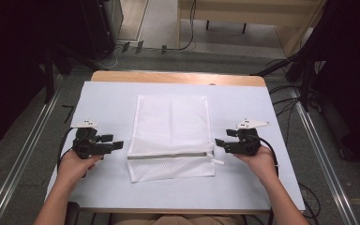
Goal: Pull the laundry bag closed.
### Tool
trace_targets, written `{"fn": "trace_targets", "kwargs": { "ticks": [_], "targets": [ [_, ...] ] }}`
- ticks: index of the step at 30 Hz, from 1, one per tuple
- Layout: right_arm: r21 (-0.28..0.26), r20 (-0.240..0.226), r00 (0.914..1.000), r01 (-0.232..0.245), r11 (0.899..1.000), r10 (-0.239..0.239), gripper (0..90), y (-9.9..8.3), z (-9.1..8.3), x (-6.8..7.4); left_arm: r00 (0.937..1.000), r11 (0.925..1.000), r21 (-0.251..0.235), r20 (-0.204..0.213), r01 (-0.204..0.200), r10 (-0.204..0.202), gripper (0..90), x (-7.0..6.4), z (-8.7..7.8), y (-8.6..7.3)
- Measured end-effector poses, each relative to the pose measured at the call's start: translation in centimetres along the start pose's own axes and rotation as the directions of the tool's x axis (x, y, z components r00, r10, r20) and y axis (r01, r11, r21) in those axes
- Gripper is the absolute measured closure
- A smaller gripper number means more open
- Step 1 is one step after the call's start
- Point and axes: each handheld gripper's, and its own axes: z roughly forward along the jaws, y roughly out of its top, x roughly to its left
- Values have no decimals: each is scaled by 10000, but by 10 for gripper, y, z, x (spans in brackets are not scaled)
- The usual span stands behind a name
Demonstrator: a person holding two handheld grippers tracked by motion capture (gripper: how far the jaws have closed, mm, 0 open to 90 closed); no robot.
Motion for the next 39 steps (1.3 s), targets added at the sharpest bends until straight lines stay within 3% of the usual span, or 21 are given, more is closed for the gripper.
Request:
{"fn": "trace_targets", "kwargs": {
  "ticks": [5,13,17,23,35,39],
  "targets": [
    [-82,364,9993,-125,9999,127,319,-2,-2,-8,9986,9993,-42,-377,359,-361,343,9,-3,-2],
    [-220,1161,9929,-224,9995,248,283,-7,-8,-23,9960,9988,-142,-764,463,-472,339,15,-6,-3],
    [-172,1505,9886,-40,9998,65,263,-9,-8,-27,9939,9984,-202,-965,524,-541,324,18,-7,-4],
    [-16,1511,9885,-88,10000,89,259,-10,-7,-28,9911,9987,-151,-1234,491,-506,315,19,-7,-5],
    [265,1354,9907,-135,9996,98,251,-11,-4,-27,9903,9993,18,-1339,365,-360,296,20,-3,-6],
    [349,1337,9910,-133,9993,86,251,-12,-3,-28,9887,9988,31,-1417,489,-479,271,20,-1,-6]
  ]
}}
